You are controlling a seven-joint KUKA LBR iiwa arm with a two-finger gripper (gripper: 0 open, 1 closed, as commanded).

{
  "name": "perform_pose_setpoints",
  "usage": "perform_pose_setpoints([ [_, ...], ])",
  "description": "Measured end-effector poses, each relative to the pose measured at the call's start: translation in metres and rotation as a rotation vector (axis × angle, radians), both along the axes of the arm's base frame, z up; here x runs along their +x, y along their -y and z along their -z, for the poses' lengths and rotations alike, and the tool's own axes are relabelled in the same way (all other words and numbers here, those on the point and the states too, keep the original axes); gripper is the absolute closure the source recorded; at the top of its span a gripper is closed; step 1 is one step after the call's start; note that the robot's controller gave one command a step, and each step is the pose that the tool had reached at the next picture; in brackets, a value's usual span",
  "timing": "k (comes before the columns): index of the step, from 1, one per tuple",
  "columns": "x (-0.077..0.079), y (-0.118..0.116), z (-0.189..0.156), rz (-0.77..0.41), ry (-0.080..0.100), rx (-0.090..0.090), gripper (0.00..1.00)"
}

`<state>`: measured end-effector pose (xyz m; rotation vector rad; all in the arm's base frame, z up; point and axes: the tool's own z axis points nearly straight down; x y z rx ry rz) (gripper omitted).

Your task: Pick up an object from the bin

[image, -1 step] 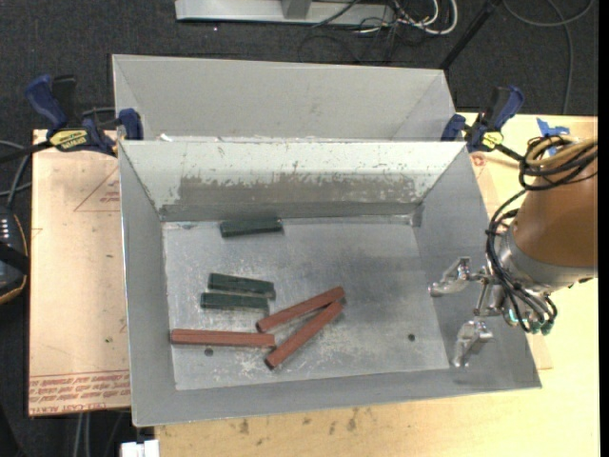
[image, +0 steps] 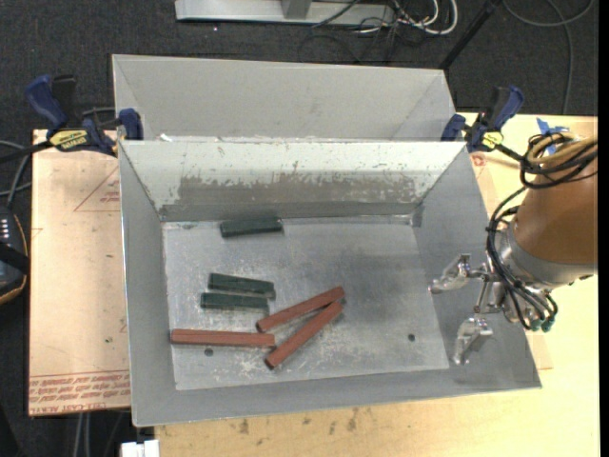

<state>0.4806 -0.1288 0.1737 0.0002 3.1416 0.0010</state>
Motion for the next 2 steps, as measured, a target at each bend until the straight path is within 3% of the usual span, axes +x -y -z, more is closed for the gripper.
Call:
perform_pose_setpoints([
  [1, 0.033, -0.061, 0.025, -0.001, 0.004, -0.001, 0.00],
  [2, 0.080, -0.071, 0.071, -0.119, 0.008, 0.004, 0.00],
])
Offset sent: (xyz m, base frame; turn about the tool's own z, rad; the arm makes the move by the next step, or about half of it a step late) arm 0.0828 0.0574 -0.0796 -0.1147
